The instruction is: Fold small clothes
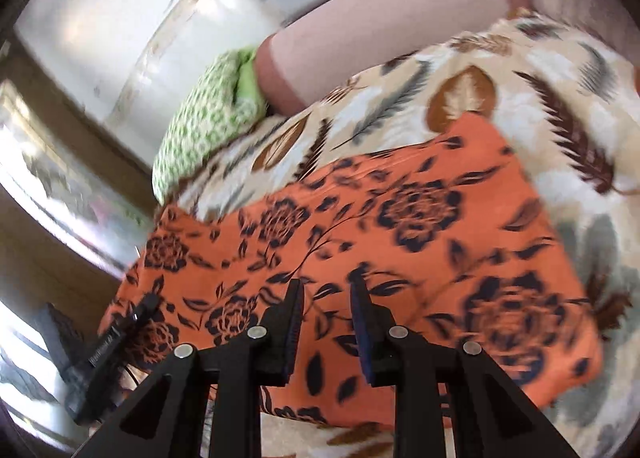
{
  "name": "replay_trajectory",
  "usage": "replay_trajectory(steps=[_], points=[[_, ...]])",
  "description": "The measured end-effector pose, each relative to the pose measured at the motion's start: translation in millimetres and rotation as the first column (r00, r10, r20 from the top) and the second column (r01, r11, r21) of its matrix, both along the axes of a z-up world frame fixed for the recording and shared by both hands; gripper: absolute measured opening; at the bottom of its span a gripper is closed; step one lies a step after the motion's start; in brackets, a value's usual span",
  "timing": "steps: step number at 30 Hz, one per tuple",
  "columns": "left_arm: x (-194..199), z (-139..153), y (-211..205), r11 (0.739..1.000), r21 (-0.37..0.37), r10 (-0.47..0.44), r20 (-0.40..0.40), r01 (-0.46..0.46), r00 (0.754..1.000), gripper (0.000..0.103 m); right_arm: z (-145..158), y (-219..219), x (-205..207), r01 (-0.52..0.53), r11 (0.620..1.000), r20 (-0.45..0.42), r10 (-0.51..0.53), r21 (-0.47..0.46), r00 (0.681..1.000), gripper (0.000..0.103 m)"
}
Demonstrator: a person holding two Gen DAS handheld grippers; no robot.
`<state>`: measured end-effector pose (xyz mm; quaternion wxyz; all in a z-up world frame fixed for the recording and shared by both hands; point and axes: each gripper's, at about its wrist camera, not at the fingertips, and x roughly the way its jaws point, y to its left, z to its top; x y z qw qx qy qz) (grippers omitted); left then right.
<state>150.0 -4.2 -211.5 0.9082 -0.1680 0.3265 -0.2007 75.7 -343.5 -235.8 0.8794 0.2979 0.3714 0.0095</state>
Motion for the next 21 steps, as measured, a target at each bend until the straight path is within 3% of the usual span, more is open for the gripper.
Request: replay_trajectory(steps=[12, 17, 21], points=[[-13.4, 40.5, -61.9, 0.993, 0.046, -0.107, 0.032, 0.106, 0.994, 0.02, -9.5, -56.3, -11.3, 0.058, 0.98, 0.028, -0.064, 0.191, 0.998, 0.028], [-19.3, 46.8, -121.7, 0.979, 0.079, -0.19, 0.019, 0.188, 0.982, 0.02, -9.0, -85.5, -15.2, 0.086, 0.962, 0.048, -0.102, 0.26, 0.994, 0.028], [-23.4, 28.4, -180.7, 0.956, 0.113, -0.27, -0.01, 0.269, 0.963, 0.02, -8.2, -111.9, -23.1, 0.125, 0.945, 0.063, -0.15, 0.302, 0.987, 0.028]])
